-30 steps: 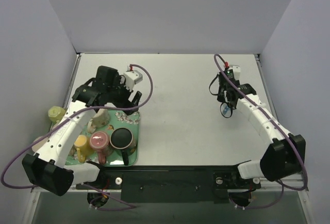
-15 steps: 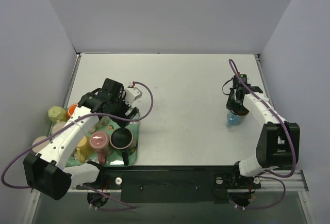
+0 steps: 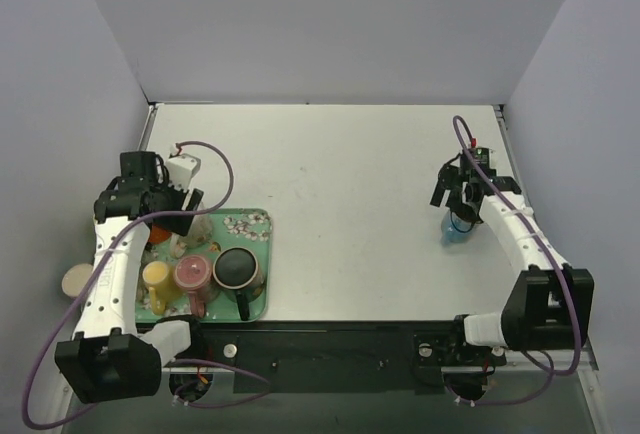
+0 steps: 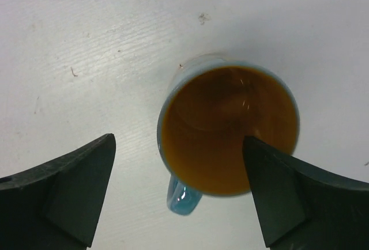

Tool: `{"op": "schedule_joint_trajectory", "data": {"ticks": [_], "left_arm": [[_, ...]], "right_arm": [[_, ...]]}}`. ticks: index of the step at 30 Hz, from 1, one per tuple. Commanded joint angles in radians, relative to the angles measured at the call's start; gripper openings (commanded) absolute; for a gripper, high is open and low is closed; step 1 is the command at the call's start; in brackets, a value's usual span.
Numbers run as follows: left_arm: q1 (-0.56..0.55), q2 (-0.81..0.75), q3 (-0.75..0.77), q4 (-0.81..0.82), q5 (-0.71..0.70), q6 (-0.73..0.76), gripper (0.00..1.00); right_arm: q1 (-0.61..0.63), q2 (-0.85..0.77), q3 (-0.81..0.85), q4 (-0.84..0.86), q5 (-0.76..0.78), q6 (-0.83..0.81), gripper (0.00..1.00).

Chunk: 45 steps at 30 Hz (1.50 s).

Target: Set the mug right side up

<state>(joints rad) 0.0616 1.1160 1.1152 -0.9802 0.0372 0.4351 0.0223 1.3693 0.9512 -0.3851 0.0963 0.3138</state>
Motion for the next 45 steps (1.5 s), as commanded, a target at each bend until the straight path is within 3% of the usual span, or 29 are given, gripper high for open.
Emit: {"op": "schedule_joint_trajectory", "data": {"ticks": [1, 9, 20, 22, 23, 25, 26, 32, 35, 45], "left_arm": [[0.084, 0.005, -0.046, -0.021, 0.047, 0.076, 0.81], [0.106, 0.071, -0.181, 0.184, -0.030, 0.016, 0.64], [0.118, 0.179, -0.290, 0.371, -0.007, -0.006, 0.53], [0.121, 0.182, -0.287, 0.370, 0.013, -0.013, 0.38], [0.127, 0.180, -0.282, 0.364, 0.032, -0.016, 0.23], [0.133, 0.159, -0.285, 0.359, 0.059, -0.030, 0.05], [0.135, 0.141, -0.287, 0.359, 0.064, -0.033, 0.00], [0.138, 0.055, -0.249, 0.336, 0.085, -0.071, 0.00], [0.141, 0.005, -0.187, 0.279, 0.173, -0.101, 0.00], [0.141, -0.004, -0.032, 0.210, 0.320, -0.194, 0.00]], "right_arm": [[0.053, -0.156, 0.000, -0.070, 0.086, -0.012, 0.89], [0.083, -0.246, -0.012, -0.052, 0.076, -0.027, 0.89], [0.093, -0.285, -0.031, -0.023, 0.066, -0.028, 0.89], [0.094, -0.291, -0.032, -0.024, 0.063, -0.027, 0.89], [0.096, -0.294, -0.032, -0.024, 0.060, -0.024, 0.89], [0.105, -0.296, -0.031, -0.023, 0.056, -0.022, 0.89], [0.113, -0.299, -0.028, -0.023, 0.056, -0.021, 0.89], [0.151, -0.305, 0.007, -0.052, 0.056, -0.015, 0.88], [0.177, -0.331, 0.030, -0.060, 0.052, 0.005, 0.88], [0.388, -0.375, 0.087, -0.052, 0.124, 0.019, 0.88]]}}
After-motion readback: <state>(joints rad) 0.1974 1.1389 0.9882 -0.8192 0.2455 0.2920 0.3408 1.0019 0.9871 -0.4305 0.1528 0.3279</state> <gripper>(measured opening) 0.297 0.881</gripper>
